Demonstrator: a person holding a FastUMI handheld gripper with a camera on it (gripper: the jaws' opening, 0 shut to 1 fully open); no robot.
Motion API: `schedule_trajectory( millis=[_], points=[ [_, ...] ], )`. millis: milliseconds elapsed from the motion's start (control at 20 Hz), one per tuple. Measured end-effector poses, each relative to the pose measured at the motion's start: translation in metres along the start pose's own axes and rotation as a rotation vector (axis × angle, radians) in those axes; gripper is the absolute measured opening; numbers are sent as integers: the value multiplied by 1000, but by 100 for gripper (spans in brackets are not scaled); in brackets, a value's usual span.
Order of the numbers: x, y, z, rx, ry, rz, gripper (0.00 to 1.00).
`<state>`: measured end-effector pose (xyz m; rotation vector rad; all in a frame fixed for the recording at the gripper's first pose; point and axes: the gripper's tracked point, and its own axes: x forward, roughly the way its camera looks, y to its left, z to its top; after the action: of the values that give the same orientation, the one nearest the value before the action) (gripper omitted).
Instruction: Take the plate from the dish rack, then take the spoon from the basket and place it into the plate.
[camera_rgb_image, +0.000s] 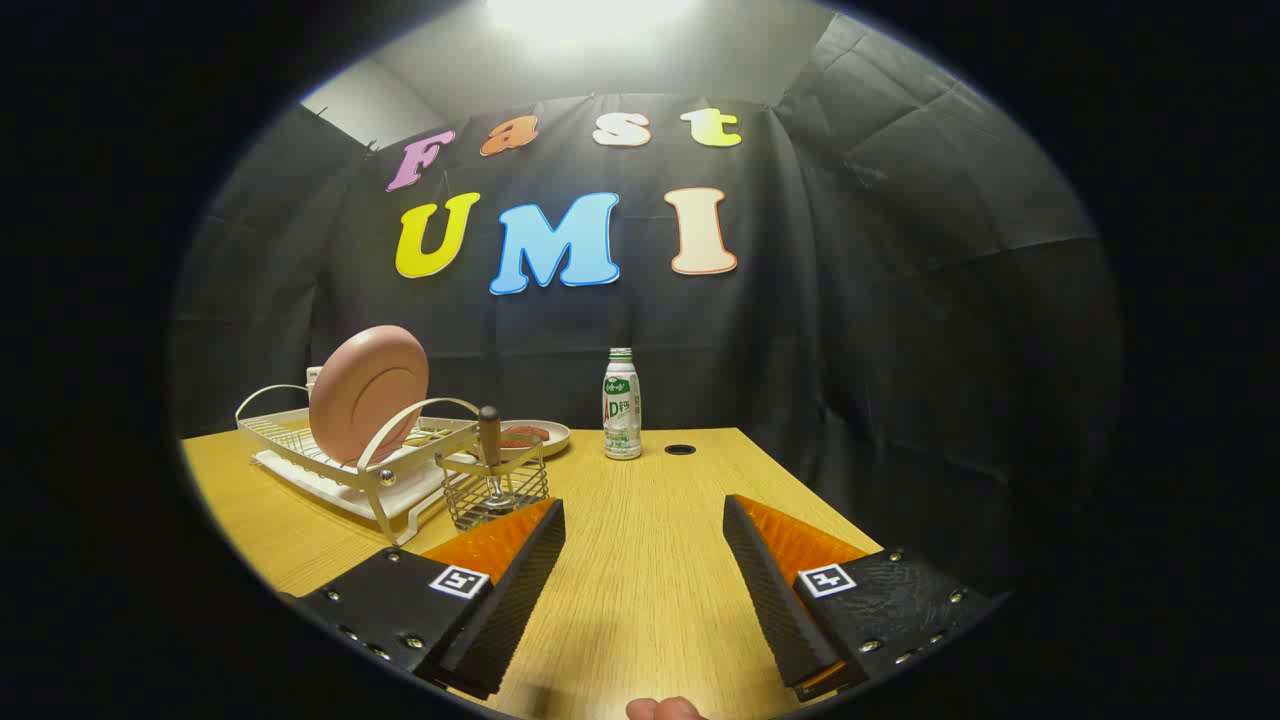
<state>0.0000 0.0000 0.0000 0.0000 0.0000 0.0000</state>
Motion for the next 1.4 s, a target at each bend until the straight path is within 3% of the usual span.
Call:
schedule_trajectory(
  millis=[550,950,1150,1400],
  points=[
    [89,-18,21,28,1,-38,97],
    [63,-7,121,-55,-42,-44,97],
    [47,23,156,-35,12,-13,97],
    [32,59,196,-26,26,-36,97]
  ],
)
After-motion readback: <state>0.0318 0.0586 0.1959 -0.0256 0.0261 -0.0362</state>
